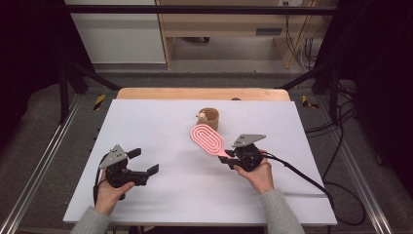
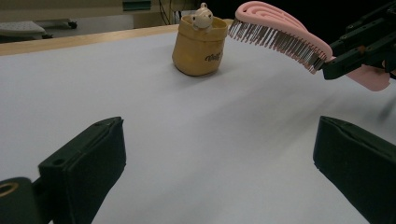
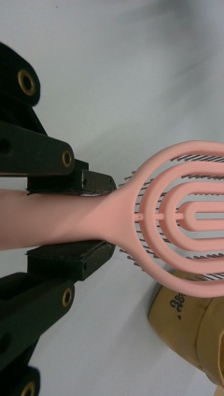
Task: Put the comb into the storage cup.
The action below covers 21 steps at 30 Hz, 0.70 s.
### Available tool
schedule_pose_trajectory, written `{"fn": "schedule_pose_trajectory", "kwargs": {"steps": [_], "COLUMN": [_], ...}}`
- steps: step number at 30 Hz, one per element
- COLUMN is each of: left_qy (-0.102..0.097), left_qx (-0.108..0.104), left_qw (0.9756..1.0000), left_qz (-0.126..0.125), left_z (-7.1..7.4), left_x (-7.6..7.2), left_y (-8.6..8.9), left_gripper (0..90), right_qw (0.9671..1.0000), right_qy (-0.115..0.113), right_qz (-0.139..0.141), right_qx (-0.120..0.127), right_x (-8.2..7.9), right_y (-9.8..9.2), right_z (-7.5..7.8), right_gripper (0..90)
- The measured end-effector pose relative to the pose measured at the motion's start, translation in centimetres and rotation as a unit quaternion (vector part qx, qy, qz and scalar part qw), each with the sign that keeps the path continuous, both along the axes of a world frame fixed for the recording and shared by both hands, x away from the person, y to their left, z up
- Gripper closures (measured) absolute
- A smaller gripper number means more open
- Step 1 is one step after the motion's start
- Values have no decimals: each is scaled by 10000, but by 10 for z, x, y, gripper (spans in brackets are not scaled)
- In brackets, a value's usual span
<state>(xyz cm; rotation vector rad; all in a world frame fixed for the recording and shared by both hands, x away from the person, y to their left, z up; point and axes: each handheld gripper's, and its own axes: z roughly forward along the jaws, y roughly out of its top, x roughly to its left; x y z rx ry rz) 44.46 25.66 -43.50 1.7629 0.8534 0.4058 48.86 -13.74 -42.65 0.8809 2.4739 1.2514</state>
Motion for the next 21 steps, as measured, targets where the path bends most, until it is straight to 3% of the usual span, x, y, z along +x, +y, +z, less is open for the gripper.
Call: {"fn": "schedule_pose_trajectory", "kwargs": {"steps": [11, 21], "left_qy": [-48, -50], "left_qx": [-100, -214], "left_qw": [9999, 9997], "left_qz": [-26, -79], "left_z": [12, 21], "left_x": [4, 9], "left_y": [-9, -24], "left_gripper": [24, 23], "right_qw": [9999, 9995], "right_qy": [-13, -127], "right_qz": [-19, -75], "right_qx": [118, 268], "right_x": [-1, -8], "right_y": [1, -5], "right_z": [1, 10], "right_gripper": [691, 691]}}
